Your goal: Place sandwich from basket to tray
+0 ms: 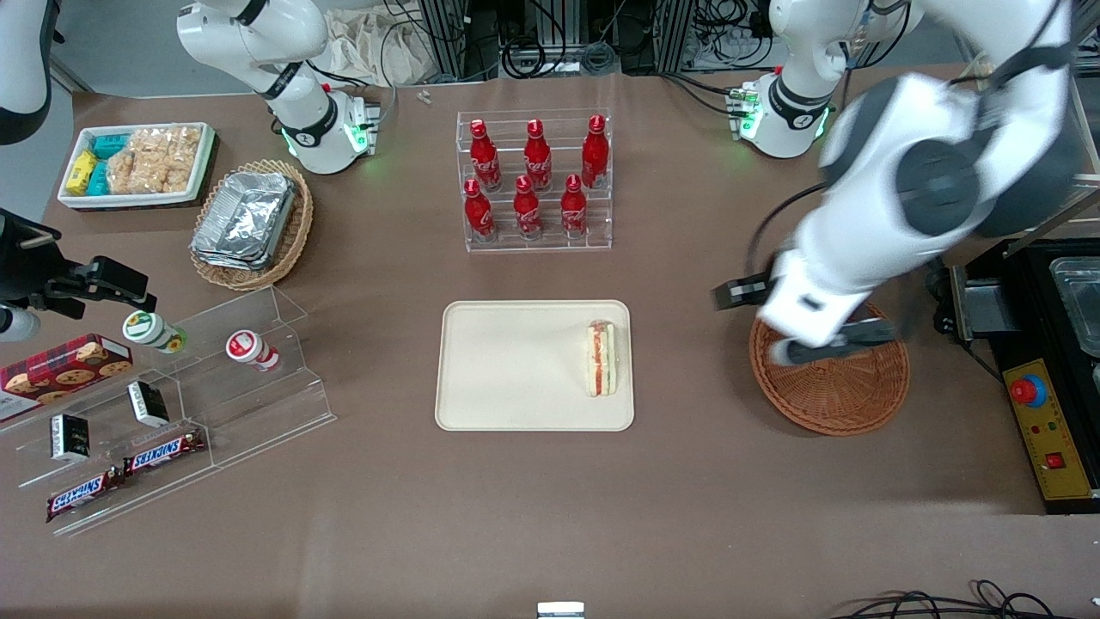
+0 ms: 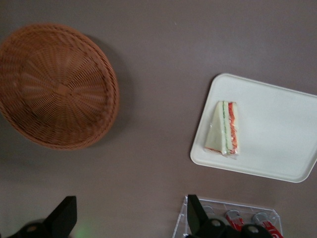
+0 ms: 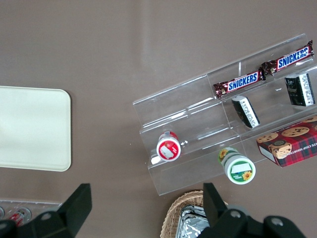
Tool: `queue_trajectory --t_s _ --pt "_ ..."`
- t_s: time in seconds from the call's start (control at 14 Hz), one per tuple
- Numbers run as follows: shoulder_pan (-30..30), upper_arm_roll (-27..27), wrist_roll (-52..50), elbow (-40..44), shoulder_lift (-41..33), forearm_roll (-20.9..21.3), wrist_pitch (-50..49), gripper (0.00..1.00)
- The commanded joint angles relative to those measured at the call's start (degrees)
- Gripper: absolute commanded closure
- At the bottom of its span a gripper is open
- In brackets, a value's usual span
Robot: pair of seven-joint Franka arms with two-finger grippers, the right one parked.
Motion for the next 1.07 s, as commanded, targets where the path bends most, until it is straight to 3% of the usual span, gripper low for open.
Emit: queue_trajectory --t_s 0.0,0.21,0.64,0.79,1.0 --pt "3.8 -0.2 4.8 -3.7 -4.0 -0.6 -1.3 0.00" --pt "9.8 0.0 14.9 -9.7 -6.7 -0.2 0.1 0.00" --pt "4.4 11.7 25.3 -26.0 -15.8 0.4 10.9 0.00" --pt "4.3 11.4 25.4 -25.7 -15.0 0.9 12.3 0.00" --pt "3.7 10.4 25.0 -16.2 -9.4 0.7 8.6 0.00"
